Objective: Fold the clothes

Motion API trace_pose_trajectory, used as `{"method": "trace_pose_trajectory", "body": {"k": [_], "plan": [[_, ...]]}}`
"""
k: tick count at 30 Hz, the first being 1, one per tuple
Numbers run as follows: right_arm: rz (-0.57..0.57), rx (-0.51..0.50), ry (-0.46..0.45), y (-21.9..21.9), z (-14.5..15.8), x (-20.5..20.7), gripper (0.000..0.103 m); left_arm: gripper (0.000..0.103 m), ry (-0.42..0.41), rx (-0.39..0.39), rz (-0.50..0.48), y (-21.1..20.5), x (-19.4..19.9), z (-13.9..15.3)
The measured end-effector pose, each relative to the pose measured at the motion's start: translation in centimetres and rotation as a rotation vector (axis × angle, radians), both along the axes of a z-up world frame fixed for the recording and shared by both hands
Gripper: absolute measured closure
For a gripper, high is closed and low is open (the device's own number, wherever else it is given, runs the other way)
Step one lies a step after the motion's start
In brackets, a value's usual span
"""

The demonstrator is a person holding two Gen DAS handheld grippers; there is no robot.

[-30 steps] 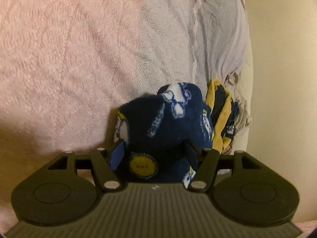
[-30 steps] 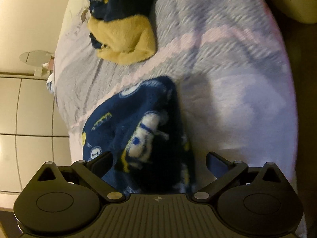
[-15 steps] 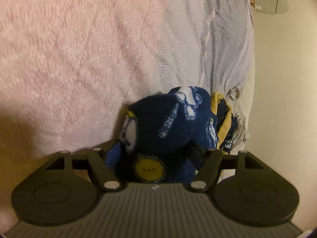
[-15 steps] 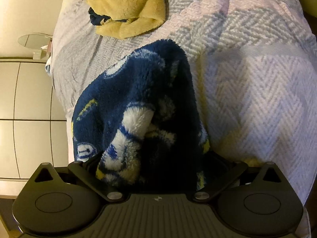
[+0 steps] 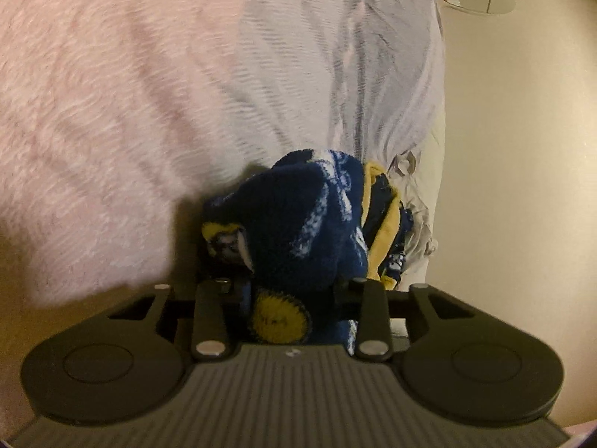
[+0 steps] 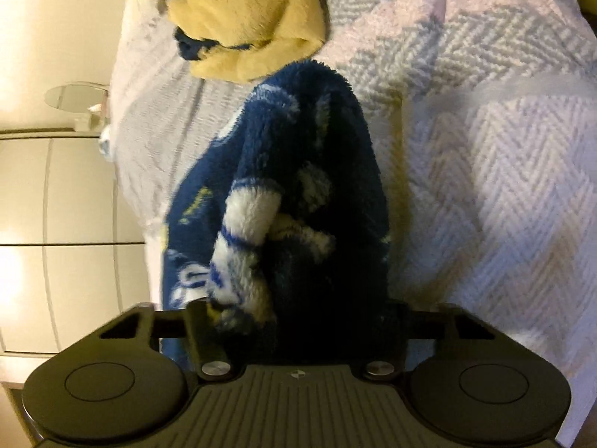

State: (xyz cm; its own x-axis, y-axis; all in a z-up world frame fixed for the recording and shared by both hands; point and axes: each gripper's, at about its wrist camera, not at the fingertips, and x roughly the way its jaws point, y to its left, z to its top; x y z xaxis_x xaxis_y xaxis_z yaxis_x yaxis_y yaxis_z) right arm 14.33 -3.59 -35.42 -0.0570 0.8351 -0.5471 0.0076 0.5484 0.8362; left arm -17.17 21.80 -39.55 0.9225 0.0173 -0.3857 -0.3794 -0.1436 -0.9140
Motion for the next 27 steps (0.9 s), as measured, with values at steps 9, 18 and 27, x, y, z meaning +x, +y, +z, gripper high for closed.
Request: {"method": "trace_pose_trajectory", "body": {"k": [9, 18, 27], "plan": [[0.018, 0.143, -0.019, 0.0, 3.2, -1.4, 0.064, 0.076, -0.075, 0.084, 0.032, 0.6, -1.8, 4.7], [0.157, 0.209, 0.036, 2.6, 7.8, -8.4, 0.064, 0.076, -0.066, 0.137, 0.196, -1.6, -13.4, 11.2], [0.592, 0.292, 0.108, 12.3, 12.9, -19.2, 0.064, 0.076, -0.052, 0.22, 0.655, -9.3, -30.4, 17.1]]}}
